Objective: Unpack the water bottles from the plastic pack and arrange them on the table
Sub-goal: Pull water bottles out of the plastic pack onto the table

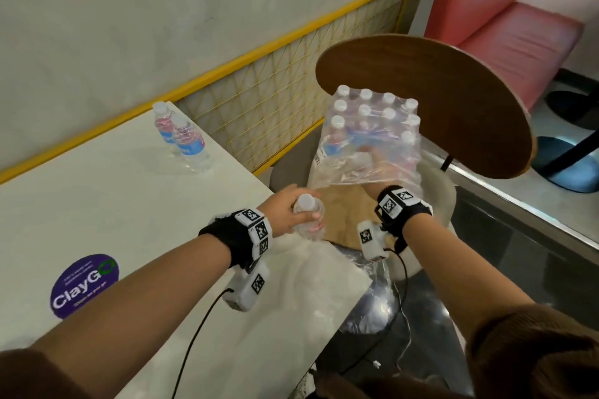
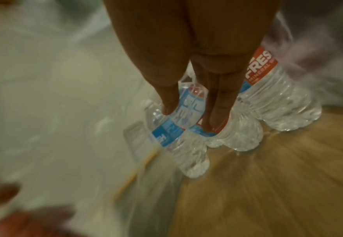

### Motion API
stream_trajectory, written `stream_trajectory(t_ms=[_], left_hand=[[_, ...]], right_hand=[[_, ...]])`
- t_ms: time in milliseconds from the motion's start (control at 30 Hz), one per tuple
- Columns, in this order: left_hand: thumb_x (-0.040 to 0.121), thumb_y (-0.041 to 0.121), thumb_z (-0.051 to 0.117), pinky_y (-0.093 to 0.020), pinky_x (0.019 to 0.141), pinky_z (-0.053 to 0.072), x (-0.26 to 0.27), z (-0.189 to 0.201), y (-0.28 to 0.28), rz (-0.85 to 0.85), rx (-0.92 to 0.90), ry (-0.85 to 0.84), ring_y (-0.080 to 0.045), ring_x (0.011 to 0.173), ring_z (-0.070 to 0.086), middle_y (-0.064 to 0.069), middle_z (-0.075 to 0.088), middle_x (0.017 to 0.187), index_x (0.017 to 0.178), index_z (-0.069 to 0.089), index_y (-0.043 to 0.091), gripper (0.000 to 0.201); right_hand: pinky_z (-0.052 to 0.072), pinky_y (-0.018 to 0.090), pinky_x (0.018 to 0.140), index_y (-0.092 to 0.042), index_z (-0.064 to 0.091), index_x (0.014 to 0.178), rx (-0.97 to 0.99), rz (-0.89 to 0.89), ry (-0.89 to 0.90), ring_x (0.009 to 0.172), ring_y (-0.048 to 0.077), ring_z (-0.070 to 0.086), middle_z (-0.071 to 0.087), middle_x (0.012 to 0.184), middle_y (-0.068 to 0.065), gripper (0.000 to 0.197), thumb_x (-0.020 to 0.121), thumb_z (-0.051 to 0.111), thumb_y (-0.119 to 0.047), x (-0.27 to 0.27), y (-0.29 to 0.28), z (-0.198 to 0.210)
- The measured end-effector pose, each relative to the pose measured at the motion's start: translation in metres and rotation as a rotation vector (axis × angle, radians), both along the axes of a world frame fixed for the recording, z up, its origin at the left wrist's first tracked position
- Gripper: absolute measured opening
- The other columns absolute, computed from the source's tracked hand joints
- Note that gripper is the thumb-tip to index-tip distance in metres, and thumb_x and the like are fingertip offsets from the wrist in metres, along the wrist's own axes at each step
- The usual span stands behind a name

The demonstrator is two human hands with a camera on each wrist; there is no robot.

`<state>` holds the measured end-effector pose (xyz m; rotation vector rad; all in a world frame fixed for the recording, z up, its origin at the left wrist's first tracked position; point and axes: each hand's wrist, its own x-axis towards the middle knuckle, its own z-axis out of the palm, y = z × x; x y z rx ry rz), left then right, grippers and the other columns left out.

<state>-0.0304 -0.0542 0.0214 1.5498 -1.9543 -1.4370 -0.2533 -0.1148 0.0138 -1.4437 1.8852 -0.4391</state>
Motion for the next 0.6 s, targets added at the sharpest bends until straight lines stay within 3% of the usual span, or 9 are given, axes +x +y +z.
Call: stream_trajectory(t_ms=[67,133,200,300,333,367,433,500,600], left_hand=[[0.085,0.026,0.068,-0.042,0.080,0.055,0.012,0.001,0.007,0.075,0.051,0.098,-0.021,0.102,0.057,0.002,0.051,0.115,0.125,0.054,0.026,0.042],[0.085,0.026,0.068,-0.038,0.078,0.056,0.025,0.007,0.013,0.139,0.076,0.154,-0.022,0.107,0.058,0.003,0.056,0.113,0.125,0.054,0.028,0.042],[0.086,0.025,0.067,-0.039,0.077,0.057,0.036,0.017,0.016,0.172,0.057,0.169,-0.021,0.108,0.057,0.002,0.056,0.113,0.125,0.054,0.026,0.042],[0.086,0.026,0.067,-0.037,0.073,0.059,0.056,0.037,0.023,0.155,0.043,0.127,-0.015,0.111,0.052,0.001,0.055,0.118,0.123,0.055,0.026,0.039],[0.086,0.028,0.067,-0.036,0.072,0.059,0.065,0.041,0.026,0.128,0.044,0.074,-0.015,0.114,0.051,-0.001,0.055,0.122,0.123,0.056,0.028,0.039],[0.085,0.030,0.068,-0.036,0.072,0.059,0.075,0.045,0.031,0.094,0.044,0.004,-0.016,0.116,0.051,-0.002,0.055,0.125,0.122,0.056,0.028,0.040],[0.084,0.031,0.069,-0.040,0.076,0.059,0.096,0.048,0.044,0.036,0.037,-0.135,-0.020,0.116,0.052,-0.002,0.056,0.125,0.123,0.057,0.026,0.041],[0.084,0.029,0.069,-0.043,0.080,0.058,0.116,0.047,0.057,0.005,0.029,-0.250,-0.025,0.115,0.055,-0.005,0.057,0.125,0.124,0.057,0.020,0.043],[0.086,0.028,0.066,-0.033,0.080,0.050,0.141,0.044,0.077,0.001,0.027,-0.372,-0.028,0.119,0.053,-0.010,0.055,0.128,0.129,0.053,0.014,0.047]], right_hand=[[0.044,0.033,0.096,-0.007,0.052,0.128,0.039,0.005,0.071,0.114,0.029,0.055,0.057,0.125,0.017,0.038,0.093,0.052,-0.021,0.009,0.017,-0.006],[0.052,0.040,0.087,-0.017,0.060,0.110,0.031,0.018,-0.077,0.094,0.026,0.063,0.065,0.107,0.013,0.031,0.084,0.060,-0.033,0.018,0.035,-0.010],[0.055,0.044,0.080,-0.022,0.056,0.105,-0.045,0.007,-0.224,0.076,0.024,0.066,0.066,0.098,0.008,0.017,0.089,0.061,-0.020,0.033,0.056,0.005],[0.056,0.024,0.054,-0.021,0.049,0.115,-0.041,0.177,-0.263,0.055,0.014,0.063,0.056,0.100,0.005,0.028,0.092,0.058,-0.008,0.064,0.092,0.036],[0.054,0.019,0.049,-0.020,0.051,0.115,-0.058,0.267,-0.184,0.053,0.010,0.062,0.057,0.099,0.006,0.028,0.091,0.060,-0.009,0.075,0.101,0.040],[0.055,0.020,0.052,-0.021,0.053,0.113,-0.062,0.355,-0.091,0.057,0.012,0.062,0.058,0.098,0.007,0.027,0.089,0.062,-0.010,0.087,0.111,0.047],[0.053,0.033,0.066,-0.020,0.055,0.113,-0.038,0.501,0.024,0.076,0.023,0.062,0.059,0.097,0.008,0.028,0.087,0.063,-0.011,0.108,0.123,0.047],[0.047,0.032,0.068,-0.020,0.055,0.113,-0.046,0.575,0.097,0.083,0.028,0.064,0.061,0.094,0.006,0.028,0.088,0.062,-0.013,0.122,0.132,0.048],[0.055,0.040,0.068,-0.026,0.053,0.107,0.038,0.559,-0.050,0.074,0.029,0.070,0.063,0.091,0.003,0.025,0.089,0.060,-0.012,0.138,0.147,0.052]])
